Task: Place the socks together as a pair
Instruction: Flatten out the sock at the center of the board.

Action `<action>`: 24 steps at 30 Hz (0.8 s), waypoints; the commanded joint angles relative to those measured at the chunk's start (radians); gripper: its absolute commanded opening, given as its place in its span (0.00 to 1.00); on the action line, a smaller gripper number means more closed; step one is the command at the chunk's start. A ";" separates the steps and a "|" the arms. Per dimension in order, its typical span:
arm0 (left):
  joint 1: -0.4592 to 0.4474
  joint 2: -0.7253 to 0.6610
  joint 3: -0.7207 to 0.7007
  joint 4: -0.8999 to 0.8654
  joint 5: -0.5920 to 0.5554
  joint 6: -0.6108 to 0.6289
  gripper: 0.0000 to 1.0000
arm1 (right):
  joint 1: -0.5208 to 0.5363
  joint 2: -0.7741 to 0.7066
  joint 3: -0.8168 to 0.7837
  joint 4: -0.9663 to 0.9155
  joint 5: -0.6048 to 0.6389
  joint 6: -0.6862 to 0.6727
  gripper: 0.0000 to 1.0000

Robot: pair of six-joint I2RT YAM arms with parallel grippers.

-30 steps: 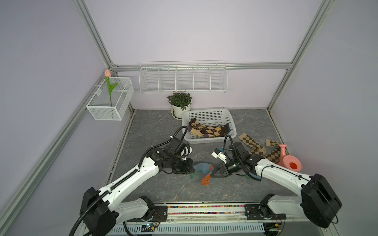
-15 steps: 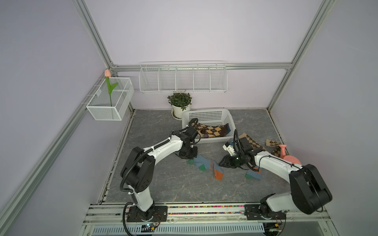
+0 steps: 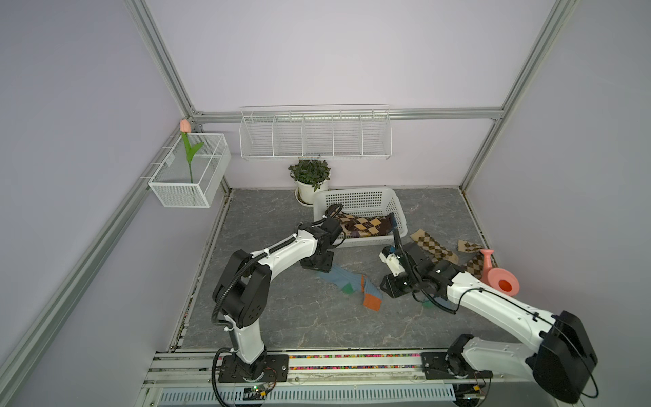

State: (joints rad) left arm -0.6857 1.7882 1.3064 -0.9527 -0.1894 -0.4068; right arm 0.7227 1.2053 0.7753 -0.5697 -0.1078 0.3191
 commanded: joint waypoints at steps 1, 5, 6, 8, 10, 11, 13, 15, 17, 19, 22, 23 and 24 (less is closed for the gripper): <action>-0.013 -0.091 -0.036 -0.036 -0.195 -0.036 0.53 | 0.060 -0.014 -0.063 0.016 0.037 0.033 0.29; -0.030 -0.185 -0.092 -0.006 -0.237 -0.059 0.54 | 0.112 0.025 -0.060 0.029 0.077 0.014 0.29; -0.037 -0.206 -0.109 0.010 -0.237 -0.064 0.54 | 0.126 0.039 -0.053 0.040 0.082 0.013 0.29; -0.050 -0.246 -0.142 0.047 -0.231 -0.069 0.54 | 0.150 0.067 -0.040 0.065 0.086 0.015 0.30; -0.058 -0.276 -0.170 0.087 -0.209 -0.079 0.54 | 0.179 0.104 -0.019 0.075 0.110 0.015 0.31; -0.062 -0.286 -0.189 0.110 -0.201 -0.085 0.54 | 0.193 0.124 -0.008 0.078 0.127 0.017 0.32; -0.064 -0.294 -0.219 0.158 -0.172 -0.087 0.54 | 0.206 0.158 0.003 0.096 0.134 0.015 0.36; -0.064 -0.289 -0.243 0.203 -0.148 -0.094 0.54 | 0.215 0.204 0.015 0.109 0.129 0.019 0.41; -0.064 -0.274 -0.258 0.235 -0.131 -0.096 0.54 | 0.227 0.248 0.034 0.101 0.143 0.017 0.44; -0.064 -0.259 -0.264 0.258 -0.118 -0.099 0.54 | 0.240 0.294 0.057 0.072 0.174 0.017 0.45; -0.064 -0.244 -0.268 0.278 -0.105 -0.095 0.54 | 0.252 0.327 0.074 0.055 0.191 0.026 0.46; -0.064 -0.241 -0.268 0.282 -0.101 -0.096 0.54 | 0.256 0.334 0.077 0.054 0.193 0.028 0.46; -0.065 -0.238 -0.267 0.284 -0.098 -0.093 0.54 | 0.263 0.343 0.082 0.053 0.197 0.033 0.45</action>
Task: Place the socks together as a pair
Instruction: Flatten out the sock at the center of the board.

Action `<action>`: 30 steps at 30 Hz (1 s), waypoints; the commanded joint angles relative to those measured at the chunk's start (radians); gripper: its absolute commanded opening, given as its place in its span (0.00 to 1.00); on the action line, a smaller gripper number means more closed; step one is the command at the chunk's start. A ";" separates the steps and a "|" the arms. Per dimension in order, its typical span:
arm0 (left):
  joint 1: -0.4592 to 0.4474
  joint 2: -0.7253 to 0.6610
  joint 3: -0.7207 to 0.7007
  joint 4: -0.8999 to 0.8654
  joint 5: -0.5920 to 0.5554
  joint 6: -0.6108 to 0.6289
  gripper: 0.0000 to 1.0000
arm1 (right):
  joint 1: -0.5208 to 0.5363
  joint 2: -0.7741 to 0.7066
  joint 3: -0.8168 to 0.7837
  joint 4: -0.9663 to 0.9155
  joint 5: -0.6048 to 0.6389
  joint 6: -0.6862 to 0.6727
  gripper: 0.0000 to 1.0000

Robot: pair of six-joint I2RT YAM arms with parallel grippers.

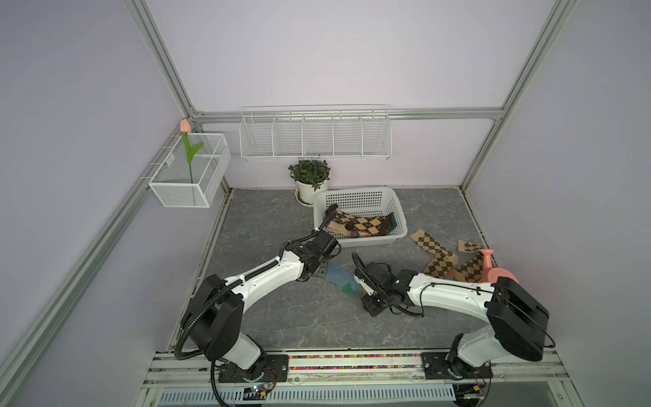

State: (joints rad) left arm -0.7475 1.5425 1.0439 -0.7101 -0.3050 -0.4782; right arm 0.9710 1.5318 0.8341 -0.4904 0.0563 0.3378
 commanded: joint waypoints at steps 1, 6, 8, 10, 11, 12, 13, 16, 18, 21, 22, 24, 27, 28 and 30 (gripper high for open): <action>-0.003 0.008 -0.004 0.044 0.019 -0.021 0.54 | 0.017 0.025 0.028 -0.026 0.036 0.020 0.42; -0.003 0.013 -0.004 0.044 0.024 -0.017 0.54 | 0.026 0.040 0.033 -0.036 0.037 0.039 0.18; -0.003 0.011 -0.007 0.046 0.025 -0.016 0.53 | 0.024 0.011 0.033 -0.037 0.018 0.041 0.09; -0.002 0.010 -0.007 0.046 0.025 -0.014 0.53 | 0.013 -0.038 0.039 -0.048 -0.021 0.039 0.07; -0.003 0.010 -0.007 0.047 0.026 -0.013 0.53 | 0.003 -0.060 0.039 -0.057 -0.039 0.036 0.07; -0.003 0.012 -0.007 0.049 0.028 -0.013 0.53 | -0.013 -0.087 0.065 -0.072 -0.055 0.033 0.07; -0.003 0.014 -0.003 0.052 0.032 -0.010 0.53 | -0.036 -0.112 0.077 -0.091 -0.062 0.024 0.07; -0.006 0.031 0.008 0.056 0.044 -0.002 0.52 | -0.119 -0.173 0.093 -0.141 -0.064 -0.010 0.07; -0.011 0.046 0.018 0.057 0.048 0.002 0.52 | -0.182 -0.193 0.093 -0.154 -0.060 -0.033 0.07; -0.029 0.074 0.037 0.051 0.048 0.008 0.52 | -0.269 -0.182 0.097 -0.168 -0.063 -0.061 0.07; -0.034 0.083 0.043 0.049 0.048 0.009 0.52 | -0.293 -0.164 0.099 -0.178 -0.064 -0.066 0.07; -0.042 0.097 0.053 0.049 0.047 0.011 0.52 | -0.320 -0.126 0.094 -0.197 -0.027 -0.071 0.11; -0.046 0.110 0.056 0.051 0.046 0.018 0.51 | -0.359 -0.081 0.067 -0.210 0.029 -0.065 0.27; -0.046 0.115 0.057 0.054 0.042 0.021 0.51 | -0.372 -0.079 0.053 -0.203 0.044 -0.060 0.31; -0.045 0.128 0.064 0.058 0.040 0.027 0.51 | -0.391 -0.096 0.020 -0.179 0.058 -0.053 0.37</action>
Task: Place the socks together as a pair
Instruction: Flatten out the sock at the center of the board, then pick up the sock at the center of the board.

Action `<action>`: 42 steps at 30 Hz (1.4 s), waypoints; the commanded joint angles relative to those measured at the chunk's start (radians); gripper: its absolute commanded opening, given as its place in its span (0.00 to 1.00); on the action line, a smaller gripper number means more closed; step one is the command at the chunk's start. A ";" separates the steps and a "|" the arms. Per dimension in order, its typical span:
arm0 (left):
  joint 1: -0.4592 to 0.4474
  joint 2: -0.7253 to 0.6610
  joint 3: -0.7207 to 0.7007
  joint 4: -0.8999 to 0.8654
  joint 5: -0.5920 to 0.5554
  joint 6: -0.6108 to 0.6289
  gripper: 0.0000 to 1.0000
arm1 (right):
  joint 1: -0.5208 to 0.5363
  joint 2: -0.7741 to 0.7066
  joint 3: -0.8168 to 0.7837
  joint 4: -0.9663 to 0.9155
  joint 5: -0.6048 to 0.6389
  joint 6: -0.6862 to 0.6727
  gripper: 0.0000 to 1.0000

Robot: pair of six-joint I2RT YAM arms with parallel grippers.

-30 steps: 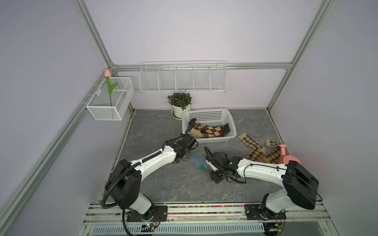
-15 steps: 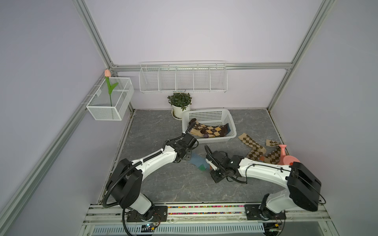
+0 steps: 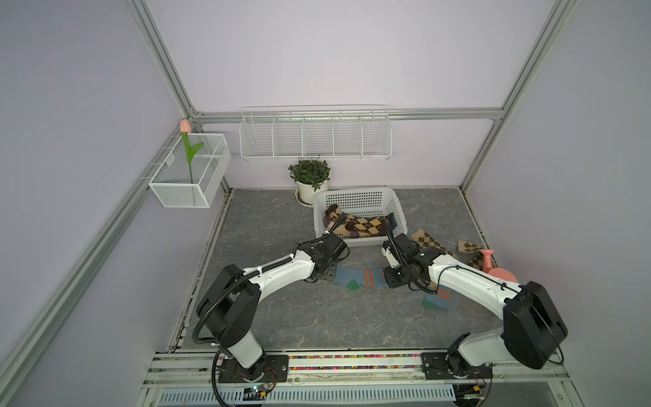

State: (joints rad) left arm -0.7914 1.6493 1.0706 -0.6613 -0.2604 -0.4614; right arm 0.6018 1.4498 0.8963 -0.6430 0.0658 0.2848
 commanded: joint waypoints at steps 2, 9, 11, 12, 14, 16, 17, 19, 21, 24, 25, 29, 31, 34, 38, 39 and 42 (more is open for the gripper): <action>-0.002 0.037 0.052 0.012 -0.004 0.019 0.51 | -0.032 -0.041 -0.044 -0.023 0.058 0.009 0.39; -0.002 0.089 0.088 0.024 -0.010 0.060 0.51 | -0.025 -0.159 0.025 -0.098 0.070 0.025 0.40; -0.002 0.108 0.091 0.032 0.000 0.068 0.51 | -0.022 -0.188 0.017 -0.084 0.030 0.030 0.38; -0.002 0.121 0.093 0.035 0.010 0.072 0.51 | -0.020 -0.194 0.020 -0.093 0.018 0.039 0.38; -0.002 0.139 0.096 0.037 0.030 0.077 0.50 | -0.014 -0.204 0.023 -0.122 0.022 0.060 0.37; -0.003 0.148 0.093 0.025 0.050 0.081 0.46 | -0.018 -0.222 0.010 -0.169 0.076 0.086 0.37; -0.005 0.144 0.091 0.011 0.050 0.080 0.45 | -0.025 -0.234 -0.009 -0.181 0.104 0.107 0.37; -0.019 0.120 0.075 -0.026 0.049 0.075 0.44 | -0.052 -0.268 -0.094 -0.187 0.149 0.149 0.37; -0.028 0.090 0.038 -0.028 0.061 0.068 0.44 | -0.057 -0.296 -0.136 -0.169 0.188 0.201 0.38; -0.028 0.066 -0.016 -0.015 0.086 0.055 0.44 | -0.079 -0.290 -0.189 -0.139 0.220 0.237 0.41; -0.029 0.057 -0.034 -0.010 0.094 0.048 0.44 | -0.088 -0.266 -0.199 -0.134 0.223 0.245 0.43; -0.053 -0.017 -0.093 0.006 0.113 0.027 0.44 | -0.089 -0.174 -0.189 -0.146 0.242 0.262 0.48; -0.070 -0.087 -0.112 0.006 0.119 0.012 0.44 | -0.088 -0.145 -0.180 -0.161 0.278 0.276 0.50; -0.088 -0.188 -0.124 0.001 0.142 0.002 0.44 | -0.099 -0.104 -0.176 -0.170 0.329 0.293 0.51; -0.092 -0.294 -0.138 -0.010 0.165 0.003 0.44 | -0.133 0.003 -0.145 -0.197 0.346 0.303 0.53; -0.092 -0.316 -0.143 -0.015 0.165 0.006 0.44 | -0.140 0.017 -0.145 -0.193 0.345 0.299 0.53; -0.092 -0.362 -0.154 -0.029 0.172 0.005 0.44 | -0.166 0.065 -0.159 -0.146 0.273 0.285 0.50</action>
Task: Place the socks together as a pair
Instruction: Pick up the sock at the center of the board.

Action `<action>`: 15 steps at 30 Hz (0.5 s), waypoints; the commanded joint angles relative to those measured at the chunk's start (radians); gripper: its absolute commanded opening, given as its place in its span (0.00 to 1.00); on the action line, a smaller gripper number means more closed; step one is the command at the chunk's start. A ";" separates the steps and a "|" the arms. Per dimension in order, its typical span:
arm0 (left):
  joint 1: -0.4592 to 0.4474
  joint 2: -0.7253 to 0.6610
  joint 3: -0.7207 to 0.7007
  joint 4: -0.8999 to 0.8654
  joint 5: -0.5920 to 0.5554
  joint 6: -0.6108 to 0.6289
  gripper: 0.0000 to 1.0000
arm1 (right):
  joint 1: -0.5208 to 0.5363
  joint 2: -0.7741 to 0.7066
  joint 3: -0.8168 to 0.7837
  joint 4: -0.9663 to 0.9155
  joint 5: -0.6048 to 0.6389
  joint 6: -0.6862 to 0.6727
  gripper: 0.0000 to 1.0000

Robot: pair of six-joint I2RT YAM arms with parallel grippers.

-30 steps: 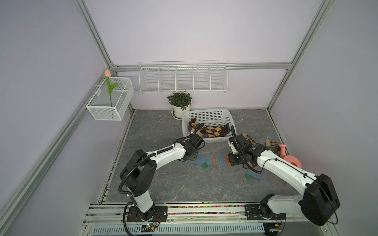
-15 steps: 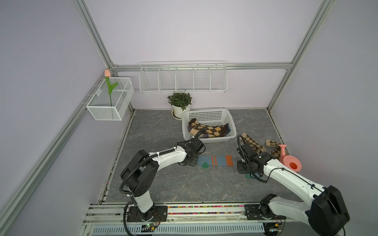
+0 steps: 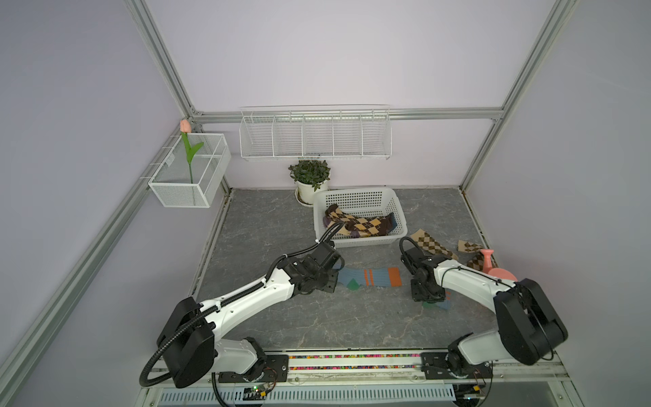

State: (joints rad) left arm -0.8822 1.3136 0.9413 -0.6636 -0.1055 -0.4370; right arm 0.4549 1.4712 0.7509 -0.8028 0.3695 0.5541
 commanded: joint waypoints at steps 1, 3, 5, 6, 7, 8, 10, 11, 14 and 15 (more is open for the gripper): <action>-0.003 -0.043 -0.034 -0.019 0.027 -0.025 0.44 | -0.022 0.071 -0.015 0.029 -0.066 0.014 0.47; -0.002 -0.077 -0.062 0.012 0.042 -0.030 0.44 | -0.009 0.099 0.004 0.023 -0.098 0.017 0.36; -0.003 -0.097 -0.088 0.049 0.058 -0.031 0.44 | 0.004 0.098 0.007 0.045 -0.155 0.011 0.25; -0.002 -0.098 -0.092 0.059 0.062 -0.035 0.44 | 0.024 0.086 0.013 0.050 -0.165 0.014 0.18; -0.003 -0.096 -0.092 0.064 0.061 -0.038 0.44 | 0.042 0.068 0.022 0.051 -0.176 0.019 0.12; -0.002 -0.096 -0.091 0.065 0.059 -0.040 0.44 | 0.055 0.055 0.031 0.052 -0.193 0.020 0.08; -0.003 -0.100 -0.091 0.070 0.042 -0.045 0.44 | 0.088 0.012 0.061 0.054 -0.232 0.020 0.07; -0.003 -0.100 -0.090 0.071 0.032 -0.048 0.44 | 0.106 -0.001 0.080 0.049 -0.247 0.017 0.07; -0.002 -0.110 -0.085 0.081 0.001 -0.064 0.44 | 0.161 -0.044 0.175 0.025 -0.318 -0.008 0.07; -0.002 -0.112 -0.077 0.081 -0.010 -0.073 0.44 | 0.181 -0.063 0.206 0.021 -0.348 -0.016 0.07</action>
State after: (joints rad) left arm -0.8822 1.2228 0.8516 -0.6052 -0.0750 -0.4747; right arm 0.5995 1.4677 0.8776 -0.7887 0.1394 0.5541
